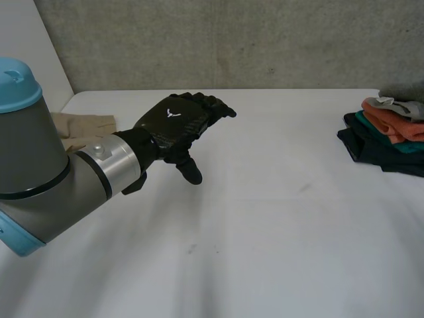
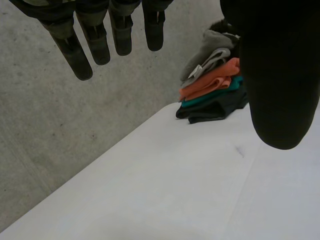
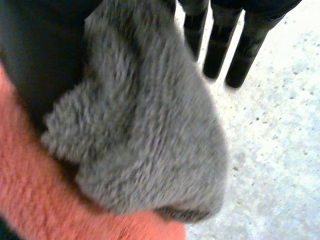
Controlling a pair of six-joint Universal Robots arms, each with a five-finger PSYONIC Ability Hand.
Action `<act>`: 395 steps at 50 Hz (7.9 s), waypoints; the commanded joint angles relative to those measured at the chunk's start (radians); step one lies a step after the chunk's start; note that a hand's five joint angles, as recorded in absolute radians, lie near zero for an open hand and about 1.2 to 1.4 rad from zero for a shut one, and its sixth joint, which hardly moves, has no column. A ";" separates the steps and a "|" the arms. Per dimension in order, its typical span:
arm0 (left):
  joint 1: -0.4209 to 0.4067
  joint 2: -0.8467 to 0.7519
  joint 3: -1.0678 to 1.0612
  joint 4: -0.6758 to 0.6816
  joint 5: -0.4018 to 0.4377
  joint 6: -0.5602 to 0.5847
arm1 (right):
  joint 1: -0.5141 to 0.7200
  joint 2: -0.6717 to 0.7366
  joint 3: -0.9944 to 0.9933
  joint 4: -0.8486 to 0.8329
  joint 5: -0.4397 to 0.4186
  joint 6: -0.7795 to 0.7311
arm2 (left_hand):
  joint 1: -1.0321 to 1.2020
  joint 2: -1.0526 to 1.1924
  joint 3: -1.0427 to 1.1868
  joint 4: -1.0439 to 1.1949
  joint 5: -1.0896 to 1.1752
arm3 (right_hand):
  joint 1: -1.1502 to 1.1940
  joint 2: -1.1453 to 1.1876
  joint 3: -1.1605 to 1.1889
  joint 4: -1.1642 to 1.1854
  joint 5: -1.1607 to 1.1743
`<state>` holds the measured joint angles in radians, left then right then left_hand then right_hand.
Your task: Fold the laundry.
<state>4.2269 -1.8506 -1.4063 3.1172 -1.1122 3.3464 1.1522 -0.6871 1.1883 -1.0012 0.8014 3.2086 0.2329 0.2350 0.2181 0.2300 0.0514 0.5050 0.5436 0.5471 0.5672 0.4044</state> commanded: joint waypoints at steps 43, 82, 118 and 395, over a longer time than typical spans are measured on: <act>0.301 0.088 0.001 0.254 -0.385 0.121 | 0.574 -0.832 0.638 0.331 0.342 -0.298 | -0.037 -0.039 -0.022 -0.034 -0.030 | -0.330 -0.369 -0.373 -0.393 -0.404; 0.412 -0.333 0.159 0.523 -0.222 0.219 | 0.693 -0.604 0.721 0.523 0.460 -0.515 | 1.163 1.161 1.178 1.166 1.170 | -0.330 -0.369 -0.373 -0.393 -0.404; -0.130 0.002 -0.172 0.299 -0.317 -0.013 | 0.598 -0.695 0.663 0.573 0.634 -0.475 | 0.019 0.017 0.034 0.022 0.026 | -0.330 -0.369 -0.373 -0.393 -0.404; 0.041 -0.261 0.312 0.427 -0.376 0.015 | 0.825 -0.400 -0.029 0.814 0.722 -0.593 | -0.058 -0.060 -0.044 -0.055 -0.051 | -0.330 -0.369 -0.373 -0.393 -0.404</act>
<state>4.2820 -2.3092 -0.8130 3.6228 -1.4754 3.3618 2.0056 -0.9190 0.9743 -0.2648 1.5630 2.6383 0.1887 0.2058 0.2144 0.2051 0.0457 0.2130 0.2228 0.2124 0.2396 0.0715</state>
